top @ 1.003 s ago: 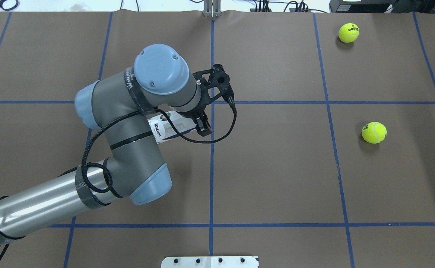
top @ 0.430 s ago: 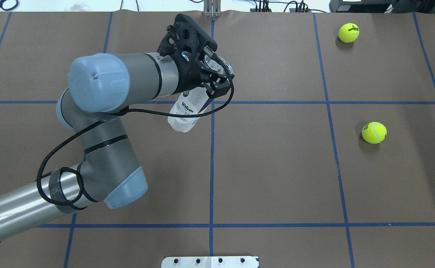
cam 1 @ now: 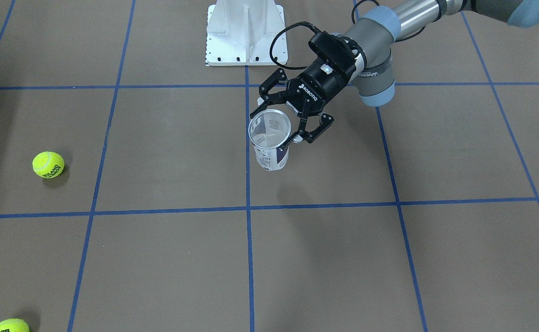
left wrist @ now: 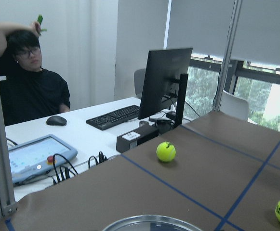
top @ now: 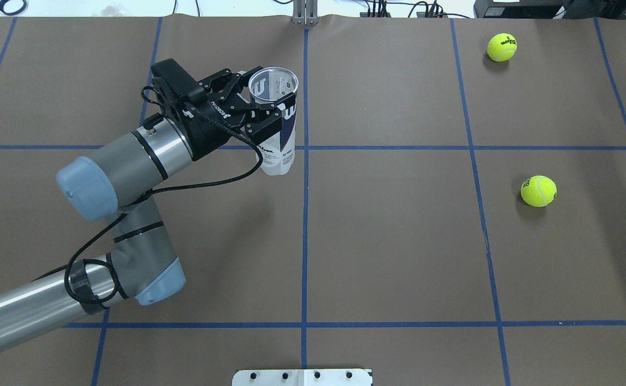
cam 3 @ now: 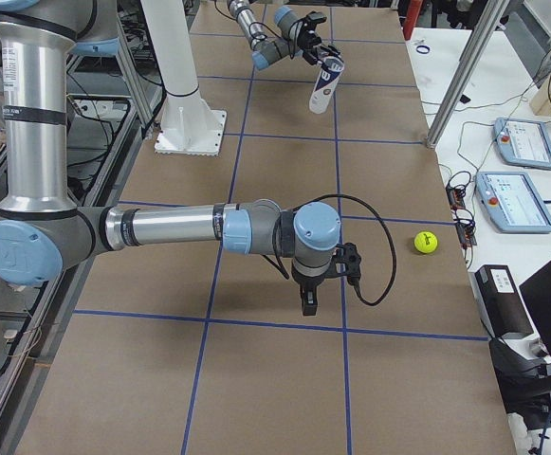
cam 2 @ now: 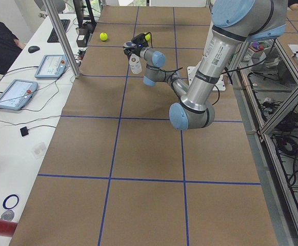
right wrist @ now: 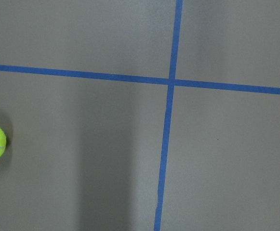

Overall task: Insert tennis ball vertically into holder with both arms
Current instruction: 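Lift and rotate the can upright with the left gripper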

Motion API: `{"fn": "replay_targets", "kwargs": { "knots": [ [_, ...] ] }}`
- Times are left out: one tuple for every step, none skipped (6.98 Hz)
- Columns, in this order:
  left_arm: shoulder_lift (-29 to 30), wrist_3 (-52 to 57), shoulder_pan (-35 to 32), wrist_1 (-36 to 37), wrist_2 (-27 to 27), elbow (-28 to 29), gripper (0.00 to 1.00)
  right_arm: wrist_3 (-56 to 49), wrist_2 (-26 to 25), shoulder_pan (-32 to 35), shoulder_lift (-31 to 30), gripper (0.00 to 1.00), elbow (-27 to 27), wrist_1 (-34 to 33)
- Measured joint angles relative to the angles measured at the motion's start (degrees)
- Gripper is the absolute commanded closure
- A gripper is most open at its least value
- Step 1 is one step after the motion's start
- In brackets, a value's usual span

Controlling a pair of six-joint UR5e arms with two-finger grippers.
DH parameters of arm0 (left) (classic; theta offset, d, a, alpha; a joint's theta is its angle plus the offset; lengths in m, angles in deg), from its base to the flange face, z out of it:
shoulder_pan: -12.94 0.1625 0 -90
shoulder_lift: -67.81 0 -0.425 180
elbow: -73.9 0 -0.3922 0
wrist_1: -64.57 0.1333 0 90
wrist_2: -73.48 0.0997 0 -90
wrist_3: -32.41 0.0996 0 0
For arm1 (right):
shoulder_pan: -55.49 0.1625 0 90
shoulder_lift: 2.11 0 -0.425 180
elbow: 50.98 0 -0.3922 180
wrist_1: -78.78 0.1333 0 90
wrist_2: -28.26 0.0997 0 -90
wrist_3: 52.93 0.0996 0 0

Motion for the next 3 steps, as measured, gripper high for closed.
{"fn": "replay_targets", "kwargs": {
  "knots": [
    [0.65,0.11,2.52,-8.86,4.43,5.07,0.72,-0.01,0.0,0.0,0.01,0.01,-0.16,0.02],
    [1.4,0.9,4.46,-13.63,6.83,8.08,0.72,-0.05,0.0,0.0,0.0,0.01,-0.21,0.03],
    [1.83,3.18,5.72,-16.32,7.8,9.41,0.72,-0.07,0.04,0.0,-0.04,0.01,-0.26,0.02]
  ]
}}
